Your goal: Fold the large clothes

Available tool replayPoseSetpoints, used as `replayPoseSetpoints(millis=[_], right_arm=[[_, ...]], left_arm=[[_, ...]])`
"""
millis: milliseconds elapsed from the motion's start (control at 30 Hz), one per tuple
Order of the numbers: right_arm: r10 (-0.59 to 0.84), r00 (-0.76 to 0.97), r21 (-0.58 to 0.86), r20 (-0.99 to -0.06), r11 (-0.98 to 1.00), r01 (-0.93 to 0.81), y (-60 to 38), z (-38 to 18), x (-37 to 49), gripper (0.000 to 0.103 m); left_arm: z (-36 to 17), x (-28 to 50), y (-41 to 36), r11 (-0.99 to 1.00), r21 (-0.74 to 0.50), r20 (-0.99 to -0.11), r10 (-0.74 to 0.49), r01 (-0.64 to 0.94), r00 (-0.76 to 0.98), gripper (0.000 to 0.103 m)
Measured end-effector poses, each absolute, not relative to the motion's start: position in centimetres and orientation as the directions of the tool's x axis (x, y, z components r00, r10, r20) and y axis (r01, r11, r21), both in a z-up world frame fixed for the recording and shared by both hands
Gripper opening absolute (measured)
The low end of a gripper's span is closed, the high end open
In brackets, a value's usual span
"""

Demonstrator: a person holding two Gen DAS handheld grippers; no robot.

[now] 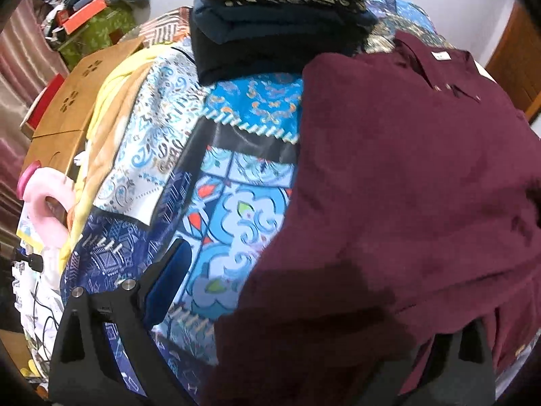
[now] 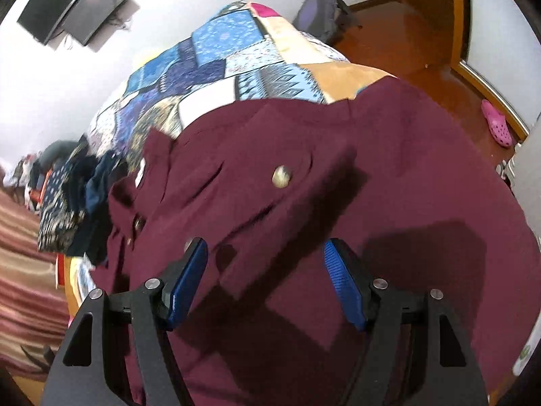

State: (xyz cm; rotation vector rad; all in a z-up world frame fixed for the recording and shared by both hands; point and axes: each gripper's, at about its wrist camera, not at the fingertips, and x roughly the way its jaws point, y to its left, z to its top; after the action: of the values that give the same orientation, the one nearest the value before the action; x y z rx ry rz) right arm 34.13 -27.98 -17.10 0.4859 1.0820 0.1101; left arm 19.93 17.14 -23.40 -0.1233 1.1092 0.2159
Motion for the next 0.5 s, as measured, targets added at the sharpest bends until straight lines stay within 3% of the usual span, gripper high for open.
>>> replayPoseSetpoints(millis=[67,100,200,333,500], right_arm=[[0.315,0.486,0.438,-0.815,0.884,0.162,-28.1,-17.1,34.9,0.063],[0.313,0.493,0.441,-0.812,0.882,0.168,-28.1,-17.0,35.1,0.042],[0.296,0.492,0.413,-0.818,0.899,0.145,-27.2,-16.0,35.7,0.018],[0.336,0.56,0.422,-0.757,0.906,0.026,-25.7,-12.5,34.8,0.015],[0.324,0.659,0.375,-0.679,0.925,-0.068,-24.5,-8.4,31.9,0.015]], left_arm=[[-23.2,20.0,17.8,0.963,0.019,-0.888,0.14,-0.268,0.438,0.096],[-23.1,19.9,18.3,0.956,0.026,-0.883,0.159,-0.293,0.442,0.096],[-22.7,19.3,19.9,0.925,0.054,-0.865,0.231,-0.376,0.445,0.096],[-22.7,18.0,22.8,0.867,0.073,-0.853,0.311,-0.493,0.419,0.096],[-23.4,17.4,23.6,0.857,0.071,-0.863,0.309,-0.51,0.399,0.096]])
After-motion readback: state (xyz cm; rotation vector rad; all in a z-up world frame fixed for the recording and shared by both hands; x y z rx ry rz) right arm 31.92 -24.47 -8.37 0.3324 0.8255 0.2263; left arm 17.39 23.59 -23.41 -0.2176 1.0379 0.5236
